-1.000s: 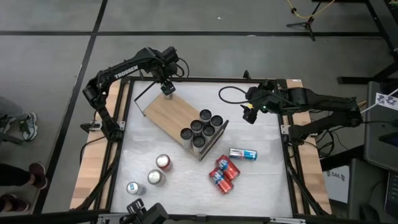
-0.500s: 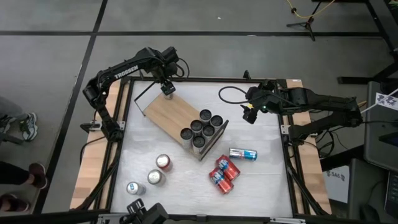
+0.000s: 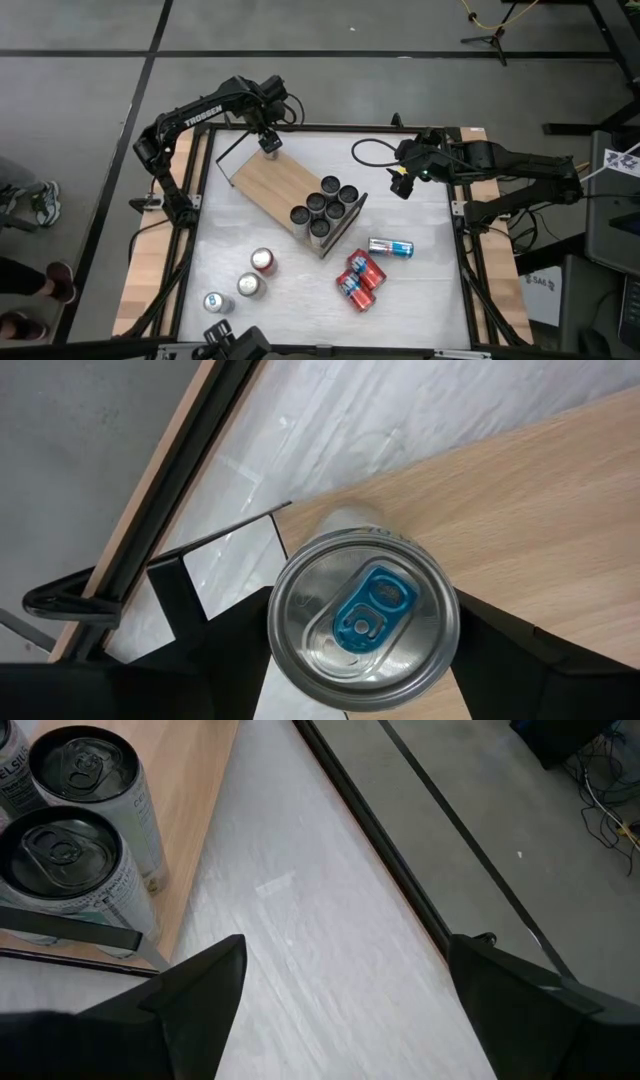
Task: Place canned beverage on shelf
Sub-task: Put the top right blue soda can on the shelf, then put the right blue soda can on the shelf aligned with the other blue soda can
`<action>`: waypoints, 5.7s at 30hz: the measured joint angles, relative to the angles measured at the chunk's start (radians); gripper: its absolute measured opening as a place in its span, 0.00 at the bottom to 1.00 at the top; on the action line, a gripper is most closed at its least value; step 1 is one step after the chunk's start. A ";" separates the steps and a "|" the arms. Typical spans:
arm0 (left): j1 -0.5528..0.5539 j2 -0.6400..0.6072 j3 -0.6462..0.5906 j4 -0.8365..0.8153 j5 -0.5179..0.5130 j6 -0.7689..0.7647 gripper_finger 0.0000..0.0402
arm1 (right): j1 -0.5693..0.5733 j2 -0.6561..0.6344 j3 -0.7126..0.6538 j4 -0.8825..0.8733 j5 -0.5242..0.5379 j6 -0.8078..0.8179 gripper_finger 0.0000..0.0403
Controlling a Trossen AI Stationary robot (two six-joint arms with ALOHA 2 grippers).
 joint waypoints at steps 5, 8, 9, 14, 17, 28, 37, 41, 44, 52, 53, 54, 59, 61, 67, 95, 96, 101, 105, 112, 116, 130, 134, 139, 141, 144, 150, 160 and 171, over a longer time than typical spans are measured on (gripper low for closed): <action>0.000 0.000 0.000 -0.019 0.005 0.000 0.65 | 0.000 0.000 0.000 0.000 0.000 0.000 0.85; 0.000 0.001 0.000 -0.027 0.013 0.000 0.65 | 0.000 0.000 0.000 0.000 0.000 0.000 0.85; 0.000 0.001 -0.001 -0.027 0.013 0.000 0.65 | 0.000 0.000 0.000 0.000 0.000 0.000 0.85; 0.000 0.001 0.000 -0.027 0.014 0.000 0.65 | 0.000 0.000 0.000 0.000 0.000 0.000 0.85; 0.000 0.001 -0.001 -0.027 0.016 0.000 0.68 | 0.000 0.000 0.000 0.000 0.000 0.000 0.85; -0.001 0.001 0.000 -0.027 0.016 -0.001 0.84 | 0.000 0.000 0.000 0.000 0.000 0.000 0.85; -0.001 0.001 0.000 -0.022 0.011 -0.021 0.83 | 0.000 0.000 0.000 0.000 0.000 0.000 0.85; -0.001 0.001 0.000 -0.016 0.010 -0.023 0.83 | 0.000 0.000 0.000 0.000 0.000 0.000 0.85; -0.001 0.001 0.000 -0.015 0.010 -0.023 0.83 | 0.000 0.000 0.000 0.000 0.000 0.000 0.85; -0.001 0.001 0.000 0.020 0.006 -0.023 0.83 | 0.000 0.000 0.000 0.000 0.000 0.000 0.85; -0.001 0.001 0.000 0.029 0.005 -0.023 0.83 | 0.000 0.000 0.000 0.000 0.000 0.000 0.85; 0.000 0.001 0.000 0.036 0.005 -0.023 0.83 | 0.000 0.000 0.000 0.000 0.000 0.000 0.85; 0.000 0.001 0.000 0.081 0.001 -0.023 0.83 | 0.000 0.000 0.000 0.000 0.000 0.000 0.85; 0.000 0.001 0.000 0.101 0.000 -0.022 0.83 | 0.000 0.000 0.000 0.000 0.000 0.000 0.85; 0.001 0.001 0.000 0.166 -0.004 -0.020 0.83 | 0.000 0.000 0.000 0.000 0.000 0.000 0.85; -0.106 0.000 0.000 0.670 0.034 -0.053 0.83 | 0.002 0.011 -0.001 -0.093 -0.456 0.065 0.85; -0.114 0.000 0.000 0.676 0.034 -0.052 0.83 | 0.003 0.011 -0.010 -0.102 -0.472 0.083 0.85; -0.143 0.000 0.000 0.679 0.034 -0.052 0.83 | 0.069 0.009 -0.109 -0.114 -0.501 0.163 0.85; -0.164 0.000 0.000 0.679 0.033 -0.052 0.83 | 0.153 0.010 -0.206 -0.098 -0.579 0.226 0.85; -0.189 0.000 0.000 0.679 0.033 -0.051 0.83 | 0.287 0.011 -0.360 0.006 -0.602 0.345 0.85; -0.197 0.000 0.000 0.679 0.033 -0.051 0.83 | 0.325 0.011 -0.456 0.105 -0.598 0.399 0.85; -0.201 0.000 0.001 0.678 0.026 -0.051 0.83 | 0.341 0.011 -0.632 0.354 -0.573 0.385 0.85; -0.201 0.000 0.001 0.678 0.026 -0.051 0.83 | 0.341 0.011 -0.661 0.377 -0.539 0.349 0.85; -0.201 0.000 0.001 0.678 0.026 -0.051 0.83 | 0.341 0.011 -0.718 0.444 -0.548 0.341 0.85; -0.201 0.000 0.001 0.678 0.026 -0.051 0.83 | 0.341 0.011 -0.738 0.475 -0.558 0.341 0.85; -0.201 0.000 0.001 0.678 0.026 -0.051 0.83 | 0.341 0.011 -0.760 0.528 -0.567 0.341 0.85; -0.201 0.000 0.001 0.678 0.026 -0.051 0.83 | 0.341 0.011 -0.795 0.578 -0.567 0.341 0.85; -0.201 0.000 0.001 0.678 0.026 -0.051 0.83 | 0.341 0.042 -0.846 0.580 -0.566 0.346 0.85; -0.201 0.000 0.001 0.678 0.026 -0.051 0.83 | 0.341 0.088 -0.843 0.596 -0.550 0.342 0.74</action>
